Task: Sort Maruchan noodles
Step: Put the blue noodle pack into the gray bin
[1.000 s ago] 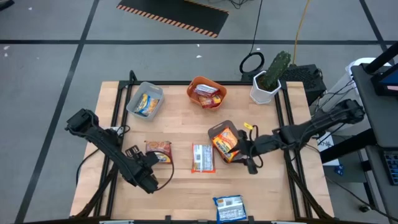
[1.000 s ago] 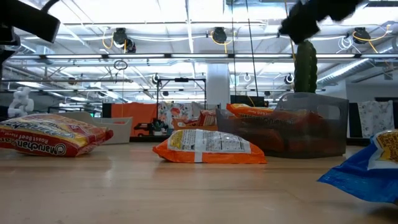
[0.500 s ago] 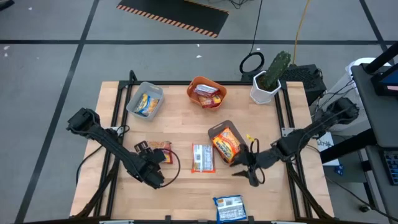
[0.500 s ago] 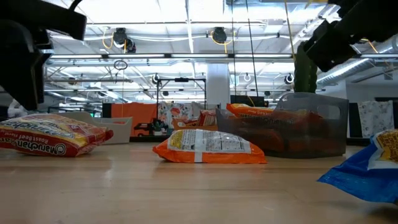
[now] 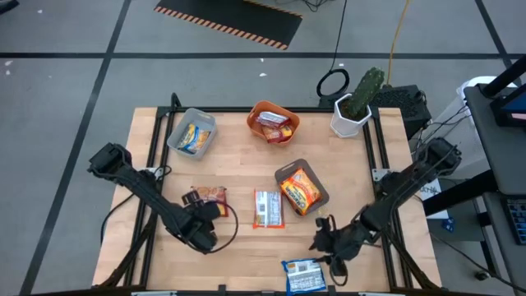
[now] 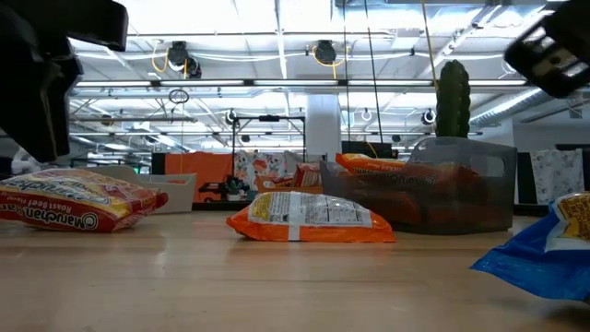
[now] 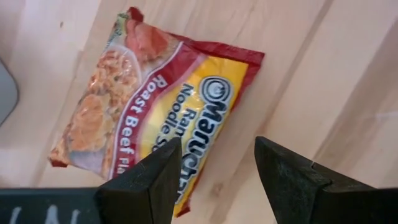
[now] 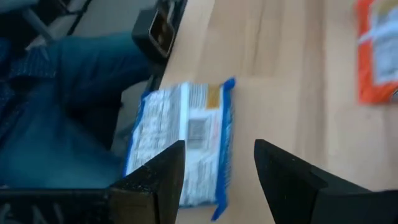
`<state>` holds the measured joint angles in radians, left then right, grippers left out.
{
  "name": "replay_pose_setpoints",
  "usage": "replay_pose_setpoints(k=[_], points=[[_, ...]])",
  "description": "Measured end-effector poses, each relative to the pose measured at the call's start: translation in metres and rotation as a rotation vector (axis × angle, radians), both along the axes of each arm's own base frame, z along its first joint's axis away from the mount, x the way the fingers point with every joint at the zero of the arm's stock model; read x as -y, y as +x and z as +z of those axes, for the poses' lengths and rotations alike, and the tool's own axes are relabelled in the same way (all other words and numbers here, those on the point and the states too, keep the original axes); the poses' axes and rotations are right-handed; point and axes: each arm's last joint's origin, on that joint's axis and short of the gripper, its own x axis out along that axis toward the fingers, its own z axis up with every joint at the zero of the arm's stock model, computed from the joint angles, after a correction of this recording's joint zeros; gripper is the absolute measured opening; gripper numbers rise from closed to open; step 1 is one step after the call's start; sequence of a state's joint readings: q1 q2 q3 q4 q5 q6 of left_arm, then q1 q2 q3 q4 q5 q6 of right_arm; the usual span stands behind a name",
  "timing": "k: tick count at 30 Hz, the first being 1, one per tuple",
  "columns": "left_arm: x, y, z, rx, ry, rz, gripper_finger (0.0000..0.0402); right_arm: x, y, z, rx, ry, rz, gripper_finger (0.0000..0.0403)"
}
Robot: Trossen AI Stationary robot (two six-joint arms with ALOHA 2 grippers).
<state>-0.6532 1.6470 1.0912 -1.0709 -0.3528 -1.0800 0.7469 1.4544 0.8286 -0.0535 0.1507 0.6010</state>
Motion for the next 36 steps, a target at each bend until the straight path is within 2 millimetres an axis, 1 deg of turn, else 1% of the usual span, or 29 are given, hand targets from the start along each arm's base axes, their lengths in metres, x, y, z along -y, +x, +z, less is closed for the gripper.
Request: replay_pose_setpoints(k=[3,7,10,15,24,29,33,36], points=[[0.004,0.000,0.000,0.025,0.000,-0.018,0.0209,-0.007,-0.004,-0.006,-0.043,0.003,0.028,0.0187],[0.008,-0.002,0.000,0.037,-0.009,-0.026,0.0209,-0.010,-0.011,-0.017,-0.106,-0.055,0.079,0.0191],[0.012,-0.005,0.000,0.043,-0.012,-0.026,0.0209,-0.008,-0.017,-0.026,-0.159,-0.090,0.080,0.0192],[0.016,-0.009,0.000,0.047,-0.015,-0.035,0.0209,-0.004,-0.022,-0.035,-0.171,-0.114,0.090,0.0192],[0.018,-0.008,0.000,0.071,-0.022,-0.018,0.0209,0.002,-0.025,-0.047,-0.092,-0.093,0.123,0.0189],[0.020,-0.004,0.000,0.108,-0.038,-0.034,0.0209,0.005,-0.028,-0.055,-0.005,-0.038,0.142,0.0176],[0.021,-0.003,0.000,0.119,-0.045,-0.039,0.0209,0.011,-0.035,-0.066,0.009,0.013,0.153,0.0164],[0.021,-0.003,0.000,0.119,-0.044,-0.039,0.0209,0.013,-0.037,-0.068,0.057,0.058,0.152,0.0157]])
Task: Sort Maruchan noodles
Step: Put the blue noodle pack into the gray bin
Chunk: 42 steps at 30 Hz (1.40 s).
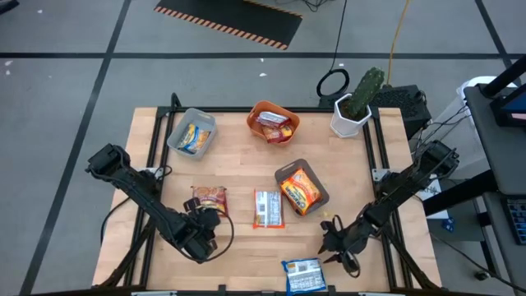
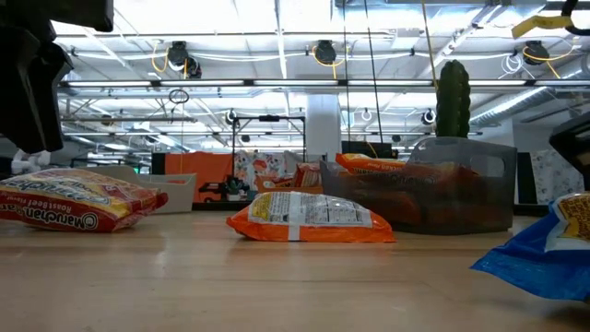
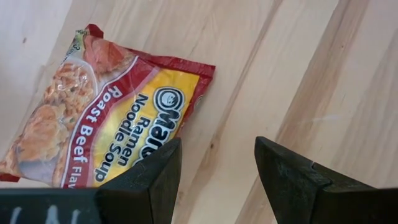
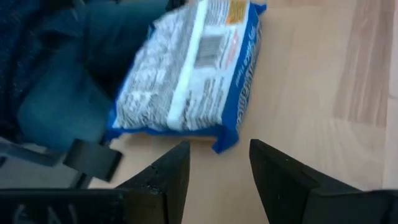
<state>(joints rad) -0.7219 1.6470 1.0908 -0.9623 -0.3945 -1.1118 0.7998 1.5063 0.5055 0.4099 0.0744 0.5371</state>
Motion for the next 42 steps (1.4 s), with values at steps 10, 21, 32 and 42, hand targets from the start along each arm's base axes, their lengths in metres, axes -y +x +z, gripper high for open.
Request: replay_pose_setpoints(k=[10,21,32,42], points=[[0.003,0.004,0.001,0.043,-0.013,-0.015,0.0209,0.007,-0.007,-0.012,0.053,0.050,-0.004,0.0150],[0.003,0.004,0.001,0.048,-0.008,-0.023,0.0209,0.001,0.000,-0.032,0.087,0.055,0.011,0.0150],[0.003,0.004,0.001,0.058,-0.002,-0.022,0.0209,0.000,0.001,-0.034,0.098,0.064,0.011,0.0076],[0.006,0.011,0.003,0.141,0.011,-0.065,0.0209,0.001,0.003,-0.034,0.118,0.040,-0.017,0.0007]])
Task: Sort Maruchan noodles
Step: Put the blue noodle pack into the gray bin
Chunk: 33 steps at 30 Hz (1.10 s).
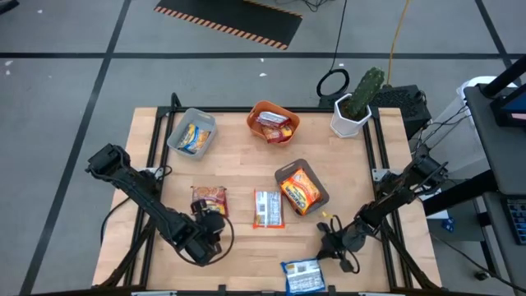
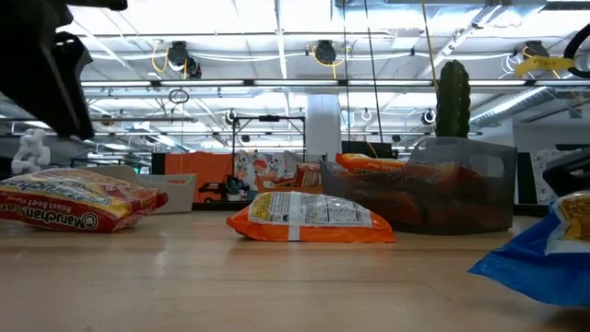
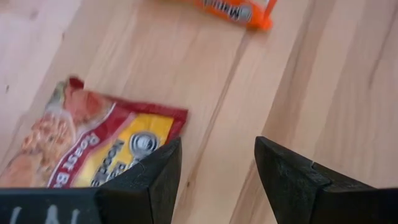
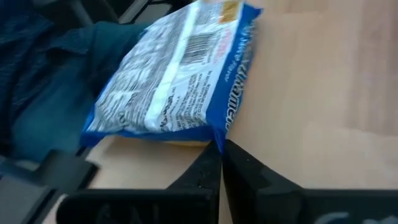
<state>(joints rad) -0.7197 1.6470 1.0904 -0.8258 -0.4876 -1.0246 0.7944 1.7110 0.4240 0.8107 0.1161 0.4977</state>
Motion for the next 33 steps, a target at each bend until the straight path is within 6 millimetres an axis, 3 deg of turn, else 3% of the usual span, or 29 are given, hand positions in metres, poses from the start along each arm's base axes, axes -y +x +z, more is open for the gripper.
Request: replay_pose_setpoints(k=[5,12,18,26,29,33], points=[[0.001,0.011,0.003,0.106,0.015,-0.029,0.0209,0.005,0.004,0.008,0.064,-0.039,-0.039,0.0001],[-0.005,0.037,0.011,0.243,0.003,-0.087,0.0209,0.022,0.005,0.036,0.131,-0.133,-0.111,0.0000],[-0.015,0.064,0.023,0.413,-0.005,-0.129,0.0209,0.038,0.002,0.062,0.208,-0.192,-0.164,0.0000],[-0.021,0.100,0.028,0.626,0.002,-0.240,0.0212,0.053,-0.004,0.081,0.287,-0.305,-0.280,0.0000],[-0.023,0.114,0.020,0.680,-0.012,-0.269,0.0241,0.055,-0.005,0.083,0.315,-0.367,-0.317,0.0000],[-0.030,0.130,0.000,0.695,-0.009,-0.229,0.0311,0.057,-0.004,0.084,0.337,-0.417,-0.337,0.0000]])
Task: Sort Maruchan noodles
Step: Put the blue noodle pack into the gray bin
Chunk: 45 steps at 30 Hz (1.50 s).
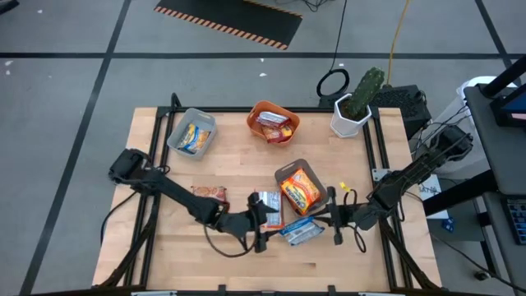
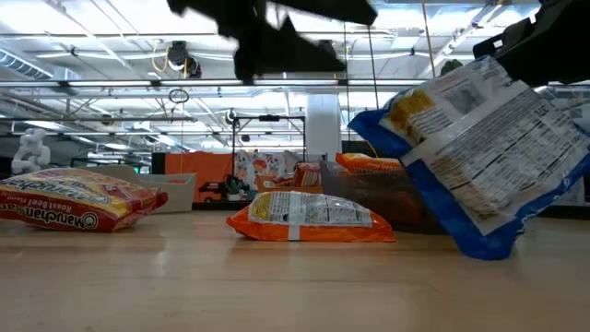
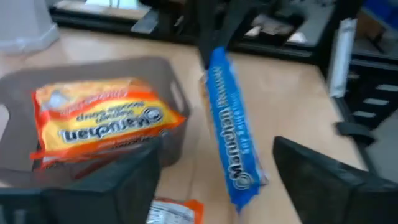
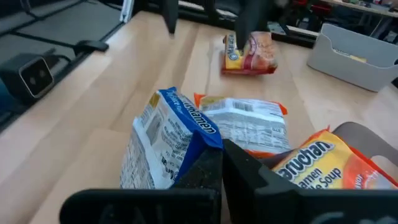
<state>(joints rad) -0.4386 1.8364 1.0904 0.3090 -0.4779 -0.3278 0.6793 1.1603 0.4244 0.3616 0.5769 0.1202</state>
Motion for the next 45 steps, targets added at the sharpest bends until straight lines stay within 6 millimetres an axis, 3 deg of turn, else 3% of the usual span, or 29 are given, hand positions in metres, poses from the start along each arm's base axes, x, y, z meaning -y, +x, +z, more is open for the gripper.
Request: replay_pose_setpoints(k=[6,15,25,34,45], points=[[-0.008,0.017,-0.035,-0.020,-0.075,0.039,0.0384,0.001,0.001,0.000,0.001,-0.011,-0.003,0.0000],[0.003,0.030,-0.069,0.112,-0.153,0.033,0.0390,0.009,0.005,0.000,-0.003,-0.040,-0.036,0.0000],[0.003,0.031,-0.071,0.125,-0.131,0.047,0.0390,0.014,0.008,-0.001,-0.012,-0.062,-0.060,0.0000],[-0.016,0.038,-0.071,0.131,-0.201,0.110,0.0390,0.017,0.010,-0.001,-0.011,-0.068,-0.071,0.0000],[-0.006,0.036,-0.070,0.149,-0.246,0.070,0.0390,0.016,0.011,0.002,0.020,-0.062,-0.063,0.0000]])
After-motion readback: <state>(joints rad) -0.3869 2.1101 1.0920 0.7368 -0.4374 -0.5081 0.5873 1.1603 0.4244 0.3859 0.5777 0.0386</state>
